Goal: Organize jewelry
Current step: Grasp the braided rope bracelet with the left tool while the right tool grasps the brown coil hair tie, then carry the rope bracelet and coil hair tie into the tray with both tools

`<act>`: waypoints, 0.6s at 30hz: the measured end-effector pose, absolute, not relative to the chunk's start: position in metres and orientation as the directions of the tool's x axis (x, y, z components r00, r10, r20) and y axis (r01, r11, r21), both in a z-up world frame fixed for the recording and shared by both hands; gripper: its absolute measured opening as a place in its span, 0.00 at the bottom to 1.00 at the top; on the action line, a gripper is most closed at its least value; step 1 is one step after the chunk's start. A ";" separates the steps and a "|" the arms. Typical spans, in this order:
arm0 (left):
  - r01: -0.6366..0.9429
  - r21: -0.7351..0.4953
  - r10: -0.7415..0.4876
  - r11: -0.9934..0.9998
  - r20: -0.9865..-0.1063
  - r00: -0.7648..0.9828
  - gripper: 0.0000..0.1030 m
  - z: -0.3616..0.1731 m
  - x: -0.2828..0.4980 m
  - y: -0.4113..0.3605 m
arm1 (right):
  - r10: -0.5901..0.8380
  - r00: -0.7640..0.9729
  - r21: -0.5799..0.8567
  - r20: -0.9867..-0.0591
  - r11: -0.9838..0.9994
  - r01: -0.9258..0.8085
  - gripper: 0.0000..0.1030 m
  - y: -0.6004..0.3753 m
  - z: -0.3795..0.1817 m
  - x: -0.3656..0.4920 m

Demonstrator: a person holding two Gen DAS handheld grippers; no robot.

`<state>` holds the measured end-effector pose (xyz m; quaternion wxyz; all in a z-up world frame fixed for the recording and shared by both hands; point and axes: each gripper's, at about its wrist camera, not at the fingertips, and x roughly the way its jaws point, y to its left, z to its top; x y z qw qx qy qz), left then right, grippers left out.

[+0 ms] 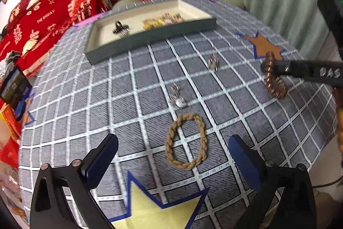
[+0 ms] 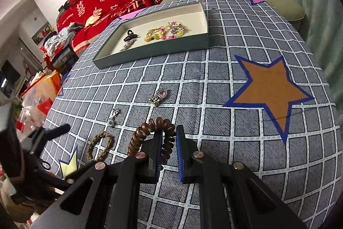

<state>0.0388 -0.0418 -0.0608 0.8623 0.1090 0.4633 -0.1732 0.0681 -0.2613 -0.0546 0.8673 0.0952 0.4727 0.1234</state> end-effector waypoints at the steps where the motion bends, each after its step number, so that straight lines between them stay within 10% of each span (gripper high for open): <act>1: 0.416 0.021 -0.201 0.909 -0.853 0.481 0.86 -0.068 0.041 -0.045 | 0.304 0.523 0.282 -0.797 0.951 -0.124 0.13 -0.261 -0.054 0.068; 5: 0.430 -0.027 -0.237 0.903 -0.864 0.444 0.69 -0.072 0.042 -0.047 | 0.302 0.528 0.277 -0.794 0.952 -0.128 0.13 -0.261 -0.052 0.065; 8: 0.460 -0.040 -0.267 0.887 -0.858 0.440 0.24 -0.070 0.038 -0.051 | 0.306 0.532 0.282 -0.789 0.951 -0.129 0.13 -0.262 -0.049 0.066; 18: 0.413 -0.118 -0.328 0.903 -0.811 0.485 0.21 -0.036 0.044 -0.030 | 0.323 0.566 0.292 -0.758 0.945 -0.148 0.13 -0.262 -0.023 0.075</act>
